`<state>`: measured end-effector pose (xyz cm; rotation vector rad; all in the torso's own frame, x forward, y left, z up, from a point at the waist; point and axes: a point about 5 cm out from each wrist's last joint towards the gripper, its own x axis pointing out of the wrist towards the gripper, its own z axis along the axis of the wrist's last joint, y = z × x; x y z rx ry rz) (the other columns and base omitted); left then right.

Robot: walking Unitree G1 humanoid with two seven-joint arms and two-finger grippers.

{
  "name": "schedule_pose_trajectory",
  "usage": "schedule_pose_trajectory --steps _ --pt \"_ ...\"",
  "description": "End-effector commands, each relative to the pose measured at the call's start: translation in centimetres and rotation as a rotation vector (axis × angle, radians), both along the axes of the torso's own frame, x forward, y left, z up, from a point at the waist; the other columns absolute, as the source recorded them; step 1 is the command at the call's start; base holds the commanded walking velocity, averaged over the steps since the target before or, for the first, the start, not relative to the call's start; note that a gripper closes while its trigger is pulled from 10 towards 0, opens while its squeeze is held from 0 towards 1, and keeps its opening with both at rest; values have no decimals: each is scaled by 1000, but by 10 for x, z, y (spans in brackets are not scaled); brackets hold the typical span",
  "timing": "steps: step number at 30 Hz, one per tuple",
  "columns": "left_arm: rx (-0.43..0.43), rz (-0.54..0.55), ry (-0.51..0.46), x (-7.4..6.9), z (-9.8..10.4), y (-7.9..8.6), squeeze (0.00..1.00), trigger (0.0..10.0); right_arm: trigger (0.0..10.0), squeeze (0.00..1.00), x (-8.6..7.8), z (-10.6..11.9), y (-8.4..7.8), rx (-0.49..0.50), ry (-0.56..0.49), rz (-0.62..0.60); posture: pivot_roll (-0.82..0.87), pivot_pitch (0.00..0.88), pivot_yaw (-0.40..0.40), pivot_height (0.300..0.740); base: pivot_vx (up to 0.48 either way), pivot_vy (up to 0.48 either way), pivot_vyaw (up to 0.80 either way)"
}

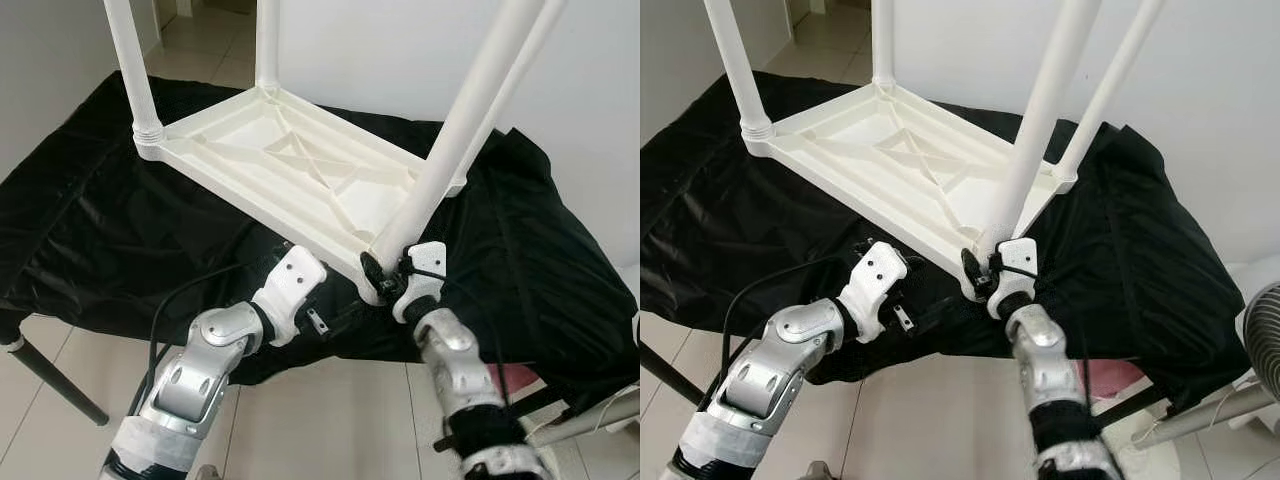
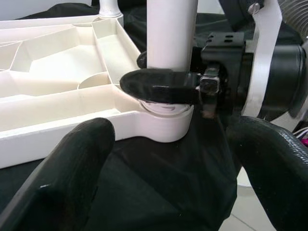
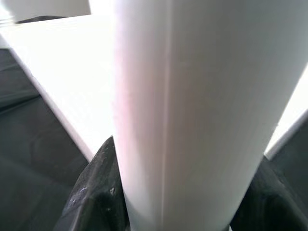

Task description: Building children table

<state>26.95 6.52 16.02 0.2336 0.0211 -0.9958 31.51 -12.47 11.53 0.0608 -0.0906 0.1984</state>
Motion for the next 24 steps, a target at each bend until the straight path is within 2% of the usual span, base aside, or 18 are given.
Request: schedule_pose_trajectory --steps 1,2,4,6,7,8,10,21,22,24 --pt "-7 39 -7 0 0 -3 0 10000 10000 0 -5 -9 -6 -1 44 -127 112 33 -156 740 0 0 0" --pt "-7 39 -7 0 0 -3 0 10000 10000 0 -5 -9 -6 -1 44 -127 112 33 -156 740 0 0 0" --pt "-11 36 -6 0 0 -4 0 10000 10000 0 -8 -11 -1 29 65 -242 113 31 -157 740 0 0 0" --pt "-12 35 -5 -1 -1 -4 0 10000 10000 0 -9 -11 1 40 75 -276 113 31 -155 740 0 0 0" --pt "-12 33 -3 -1 -1 -5 0 10000 10000 0 -11 -11 9 51 83 -250 112 28 -154 740 0 0 0" --pt "-12 33 -3 -1 -1 -5 0 10000 10000 0 -11 -11 9 51 83 -250 112 28 -154 740 0 0 0" --pt "-7 24 2 -3 -3 -6 0 10000 10000 0 -14 -8 18 52 72 -175 109 27 -155 740 0 0 0" --pt "-2 29 -3 -3 -2 -4 0 10000 10000 0 -16 -6 24 52 71 -156 117 22 -157 740 0 0 0" --pt "-1 26 -2 -3 -3 -4 0 10000 10000 208 -16 -5 23 57 59 -151 116 20 -158 740 0 0 0" --pt "-1 24 -1 -4 -3 -5 0 10000 10000 208 -16 -4 21 56 50 -154 107 19 -155 740 0 0 0"
